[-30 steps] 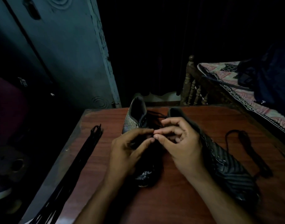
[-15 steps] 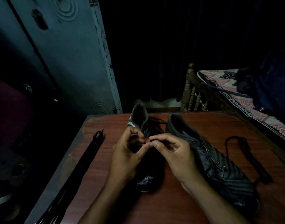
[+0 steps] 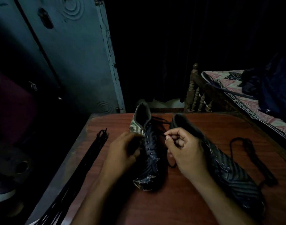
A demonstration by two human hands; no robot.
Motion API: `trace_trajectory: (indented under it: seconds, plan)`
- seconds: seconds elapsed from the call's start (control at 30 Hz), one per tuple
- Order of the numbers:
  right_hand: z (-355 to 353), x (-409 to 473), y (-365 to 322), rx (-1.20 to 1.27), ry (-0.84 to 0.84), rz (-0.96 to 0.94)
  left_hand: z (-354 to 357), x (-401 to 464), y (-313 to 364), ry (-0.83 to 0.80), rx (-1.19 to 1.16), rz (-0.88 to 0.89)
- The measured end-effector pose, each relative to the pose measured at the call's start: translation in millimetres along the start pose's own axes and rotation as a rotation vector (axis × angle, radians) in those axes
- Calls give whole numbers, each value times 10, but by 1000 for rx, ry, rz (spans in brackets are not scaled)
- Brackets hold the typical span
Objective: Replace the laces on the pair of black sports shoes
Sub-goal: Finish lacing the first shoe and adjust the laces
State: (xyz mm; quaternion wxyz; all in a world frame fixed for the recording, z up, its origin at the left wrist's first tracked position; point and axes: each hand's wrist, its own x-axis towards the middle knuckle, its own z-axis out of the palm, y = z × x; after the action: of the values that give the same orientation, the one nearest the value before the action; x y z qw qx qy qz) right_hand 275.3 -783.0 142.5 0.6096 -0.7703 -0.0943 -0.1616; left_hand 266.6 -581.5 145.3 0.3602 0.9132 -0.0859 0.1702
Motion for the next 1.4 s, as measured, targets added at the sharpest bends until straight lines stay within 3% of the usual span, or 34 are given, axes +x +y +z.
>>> trace_trajectory:
  seconds: [0.13, 0.37, 0.97, 1.4]
  plan:
    - [27, -55, -30, -181, -95, -24, 57, 26, -46, -153, 36, 39]
    - [39, -75, -32, -268, -211, 13, 124, 4, -50, -137, -13, 11]
    - [11, -57, 11, -485, -136, -98, 267, -62, 114, -29, -179, -43]
    - [-65, -33, -35, -525, -244, -173, 333, -44, 172, 65, -164, -37]
